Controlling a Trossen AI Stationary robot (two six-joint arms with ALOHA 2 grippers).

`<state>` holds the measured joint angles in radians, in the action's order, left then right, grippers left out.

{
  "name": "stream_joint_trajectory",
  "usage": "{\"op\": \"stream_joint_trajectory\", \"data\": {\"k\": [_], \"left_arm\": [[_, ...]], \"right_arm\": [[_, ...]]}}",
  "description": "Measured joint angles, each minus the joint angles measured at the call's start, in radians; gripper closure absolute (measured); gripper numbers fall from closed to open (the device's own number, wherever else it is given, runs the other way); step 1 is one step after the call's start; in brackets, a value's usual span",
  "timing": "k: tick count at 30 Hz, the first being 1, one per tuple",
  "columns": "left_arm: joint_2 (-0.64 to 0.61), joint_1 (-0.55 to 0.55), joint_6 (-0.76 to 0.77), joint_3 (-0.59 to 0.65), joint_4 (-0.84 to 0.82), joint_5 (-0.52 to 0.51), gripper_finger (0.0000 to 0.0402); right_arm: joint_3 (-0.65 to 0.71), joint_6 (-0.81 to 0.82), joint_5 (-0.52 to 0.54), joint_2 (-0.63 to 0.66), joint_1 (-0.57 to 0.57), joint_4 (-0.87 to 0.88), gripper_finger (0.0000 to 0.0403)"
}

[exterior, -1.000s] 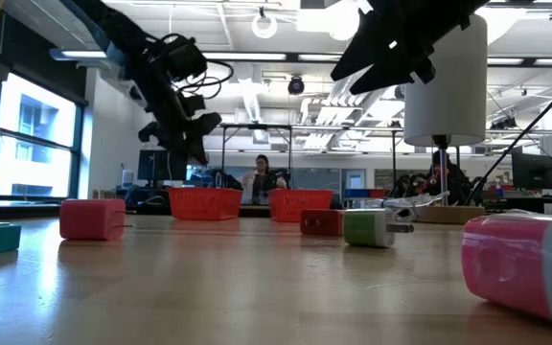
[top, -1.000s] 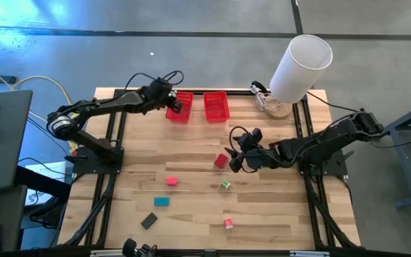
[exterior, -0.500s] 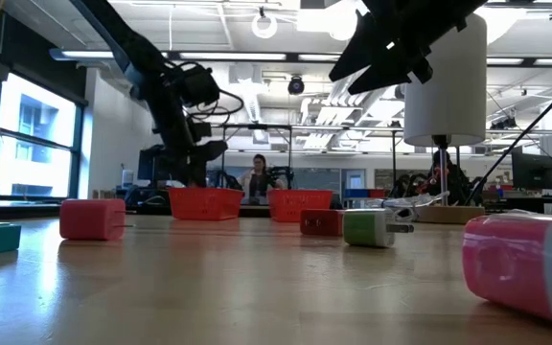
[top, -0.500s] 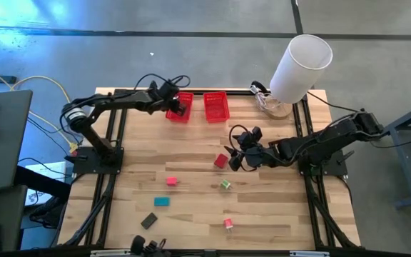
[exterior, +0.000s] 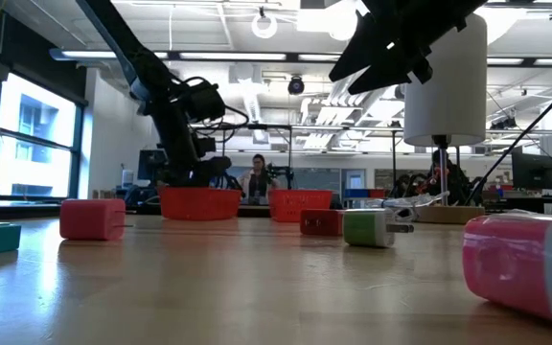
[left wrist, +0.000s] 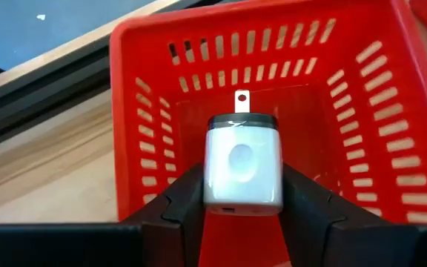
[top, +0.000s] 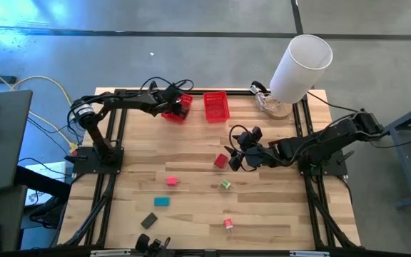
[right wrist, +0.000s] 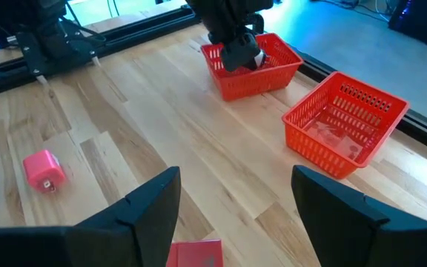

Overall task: Pick & Place Office items
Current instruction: Put the white charger adapter into the left red bin

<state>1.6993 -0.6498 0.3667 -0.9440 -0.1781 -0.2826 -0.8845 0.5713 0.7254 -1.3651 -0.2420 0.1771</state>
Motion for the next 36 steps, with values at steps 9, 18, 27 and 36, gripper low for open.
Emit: {"op": "stream_joint_trajectory", "data": {"k": [9, 18, 27, 36], "left_arm": [[0.0, 0.007, -0.018, 0.0, 0.007, -0.001, 0.0255], [0.0, 0.007, -0.019, 0.0, 0.006, -0.001, 0.0251], [0.0, 0.008, -0.059, 0.0, 0.006, 0.054, 0.025], [-0.001, 0.007, -0.062, 0.0, 0.006, 0.056, 0.0249]], "right_arm": [[0.0, 0.0, 0.0, 0.0, 0.0, 0.0, 0.0156], [0.0, 0.0, -0.022, 0.0, 0.0, 0.0, 0.0156], [0.0, 0.0, -0.025, 0.0, 0.0, -0.001, 0.0156], [0.0, 0.0, -0.026, 0.0, 0.0, 0.0, 0.0156]]}}
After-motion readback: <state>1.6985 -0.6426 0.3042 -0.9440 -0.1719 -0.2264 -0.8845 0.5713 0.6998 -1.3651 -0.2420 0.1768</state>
